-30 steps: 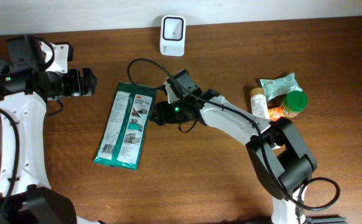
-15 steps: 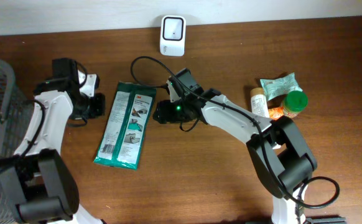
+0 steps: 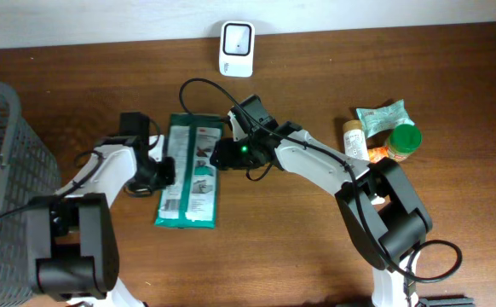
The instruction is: Scan the item barcode
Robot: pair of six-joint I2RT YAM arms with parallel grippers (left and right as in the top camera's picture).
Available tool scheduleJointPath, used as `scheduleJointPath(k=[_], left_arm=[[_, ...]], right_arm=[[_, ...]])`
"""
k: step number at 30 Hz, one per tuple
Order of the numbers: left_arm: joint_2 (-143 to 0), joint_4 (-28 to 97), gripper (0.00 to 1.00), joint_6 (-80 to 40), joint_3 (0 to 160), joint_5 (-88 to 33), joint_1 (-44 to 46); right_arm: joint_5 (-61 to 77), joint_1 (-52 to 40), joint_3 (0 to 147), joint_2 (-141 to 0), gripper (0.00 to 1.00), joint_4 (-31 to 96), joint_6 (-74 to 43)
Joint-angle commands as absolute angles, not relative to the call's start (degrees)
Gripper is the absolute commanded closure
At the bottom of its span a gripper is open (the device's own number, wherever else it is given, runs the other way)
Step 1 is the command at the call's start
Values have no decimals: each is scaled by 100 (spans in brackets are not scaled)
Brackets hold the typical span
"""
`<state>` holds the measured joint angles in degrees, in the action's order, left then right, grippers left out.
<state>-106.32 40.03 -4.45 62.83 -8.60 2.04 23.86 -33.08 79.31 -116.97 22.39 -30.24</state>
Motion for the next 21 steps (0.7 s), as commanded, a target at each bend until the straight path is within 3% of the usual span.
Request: scheduleJointPath(k=[1,4,8,18,21], left_arm=[[-10877,3892,100,-556,6213,-1938,349],[-10875,3927,100,-209,6611,-2045,244],[-10877,3861,100,1660,6947,-2829,246],[-11867,3341,100,821,6943,-2792,150],[-12116,3345,100,274,6943,-2770,-30]], right_arm=[[2359,-3282,7905,-11782,44,2248,-3050],[2668,-3050,7905,-11782,44,2355,-3055],[2834,-2746,7826,-11813,46,2530,-3203],[3446,-2749,7627,-12313,48,2322,-3684],[3691,-2993,7043,-12339,48,1466,-4353]])
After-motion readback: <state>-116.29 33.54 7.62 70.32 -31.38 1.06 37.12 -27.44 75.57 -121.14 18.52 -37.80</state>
